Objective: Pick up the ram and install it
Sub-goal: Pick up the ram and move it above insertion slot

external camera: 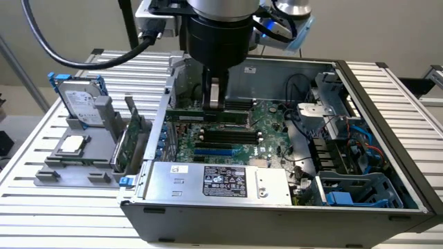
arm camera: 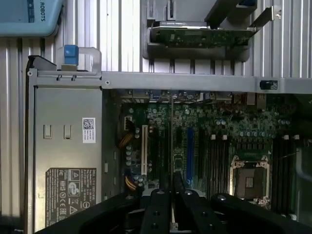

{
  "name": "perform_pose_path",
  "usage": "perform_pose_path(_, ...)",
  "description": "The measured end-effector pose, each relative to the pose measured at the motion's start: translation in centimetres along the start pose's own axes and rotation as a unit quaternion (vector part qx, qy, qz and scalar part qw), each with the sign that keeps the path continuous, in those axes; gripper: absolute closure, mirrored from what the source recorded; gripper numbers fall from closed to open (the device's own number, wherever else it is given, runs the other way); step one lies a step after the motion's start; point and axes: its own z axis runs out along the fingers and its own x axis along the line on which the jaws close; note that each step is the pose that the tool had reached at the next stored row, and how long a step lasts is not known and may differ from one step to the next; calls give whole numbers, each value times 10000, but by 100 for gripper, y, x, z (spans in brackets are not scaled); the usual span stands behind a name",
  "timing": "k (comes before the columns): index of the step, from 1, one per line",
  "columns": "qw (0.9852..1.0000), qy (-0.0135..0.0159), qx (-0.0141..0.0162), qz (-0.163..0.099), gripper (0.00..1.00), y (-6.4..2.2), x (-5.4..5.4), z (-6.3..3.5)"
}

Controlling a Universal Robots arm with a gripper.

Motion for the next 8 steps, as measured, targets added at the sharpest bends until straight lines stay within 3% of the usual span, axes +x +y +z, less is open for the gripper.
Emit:
perform_pose_path(4,10000,0,0,0,100,-164,-59,24)
perform_pose_path(8,10000,0,0,1,100,-243,-221,70)
